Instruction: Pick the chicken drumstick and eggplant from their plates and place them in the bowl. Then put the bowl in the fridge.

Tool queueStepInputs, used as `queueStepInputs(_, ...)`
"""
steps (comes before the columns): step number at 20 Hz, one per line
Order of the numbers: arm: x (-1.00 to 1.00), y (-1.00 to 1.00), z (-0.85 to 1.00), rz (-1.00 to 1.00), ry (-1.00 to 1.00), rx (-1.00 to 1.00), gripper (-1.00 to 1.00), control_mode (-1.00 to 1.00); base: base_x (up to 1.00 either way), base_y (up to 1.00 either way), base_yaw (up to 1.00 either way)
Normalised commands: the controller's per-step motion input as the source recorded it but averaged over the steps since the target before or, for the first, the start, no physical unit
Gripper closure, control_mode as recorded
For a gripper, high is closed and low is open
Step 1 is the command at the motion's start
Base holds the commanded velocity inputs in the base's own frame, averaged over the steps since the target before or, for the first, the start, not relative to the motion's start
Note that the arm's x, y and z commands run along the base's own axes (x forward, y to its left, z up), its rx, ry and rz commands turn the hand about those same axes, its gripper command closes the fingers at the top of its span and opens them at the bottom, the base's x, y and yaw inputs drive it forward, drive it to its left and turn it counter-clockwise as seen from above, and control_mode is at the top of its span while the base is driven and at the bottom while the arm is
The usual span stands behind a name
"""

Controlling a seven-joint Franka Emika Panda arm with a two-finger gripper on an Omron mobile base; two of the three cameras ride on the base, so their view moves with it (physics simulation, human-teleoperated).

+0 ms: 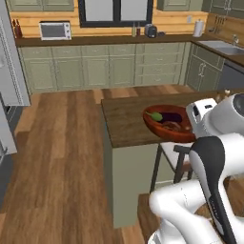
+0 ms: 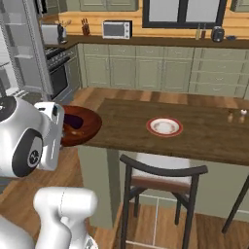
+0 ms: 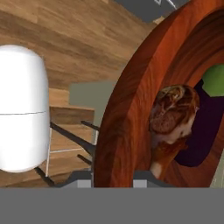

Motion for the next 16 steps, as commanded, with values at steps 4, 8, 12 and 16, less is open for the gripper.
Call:
queueStepInputs(4,0.00,0.00,0.00,0.00,0.00,0.00,1.00,1.00,0.35,1.00,-0.13)
queueStepInputs(8,0.00,0.00,0.00,0.00,0.00,0.00,1.00,1.00,0.39,1.00,-0.22)
queueStepInputs(12,0.00,0.00,0.00,0.00,0.00,0.00,1.00,1.00,0.52,1.00,-0.09)
queueStepInputs(16,0.00,0.00,0.00,0.00,0.00,0.00,1.00,1.00,0.48,0.24,0.02)
